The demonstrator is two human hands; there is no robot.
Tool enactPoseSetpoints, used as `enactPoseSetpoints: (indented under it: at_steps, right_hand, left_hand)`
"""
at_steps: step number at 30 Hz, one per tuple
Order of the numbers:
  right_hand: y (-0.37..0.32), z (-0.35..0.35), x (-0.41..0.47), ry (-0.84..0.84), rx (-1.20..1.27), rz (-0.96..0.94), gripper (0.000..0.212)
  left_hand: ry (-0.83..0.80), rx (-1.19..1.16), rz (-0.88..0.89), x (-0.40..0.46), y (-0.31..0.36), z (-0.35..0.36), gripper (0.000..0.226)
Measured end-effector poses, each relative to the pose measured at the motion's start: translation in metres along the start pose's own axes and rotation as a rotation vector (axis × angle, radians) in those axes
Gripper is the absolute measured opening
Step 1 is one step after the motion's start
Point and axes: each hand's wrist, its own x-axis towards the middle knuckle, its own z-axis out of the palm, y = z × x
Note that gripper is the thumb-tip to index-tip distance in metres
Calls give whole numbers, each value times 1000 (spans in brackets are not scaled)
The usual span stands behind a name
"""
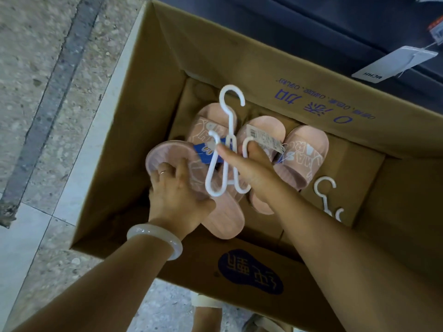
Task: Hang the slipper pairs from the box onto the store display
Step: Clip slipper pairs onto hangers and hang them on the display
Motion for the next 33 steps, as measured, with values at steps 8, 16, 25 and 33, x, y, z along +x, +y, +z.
enactPoseSetpoints:
  at_steps: [8,16,25,33]
  right_hand:
    - [1,-33,-4,110,-6,2,43]
    - [-2,-13,14,34,-109,84,71]
    - [2,-6,2,-64,47,115,61]
    - [25,-63,-34,-10,363,174,80]
  left_hand:
    - [203,152,433,-10,14,0,90]
    - [-13,244,2,10,8,-19,95]
    - [181,125,333,1,-5,-1,90]
    - [283,-75,515,-19,30,9,83]
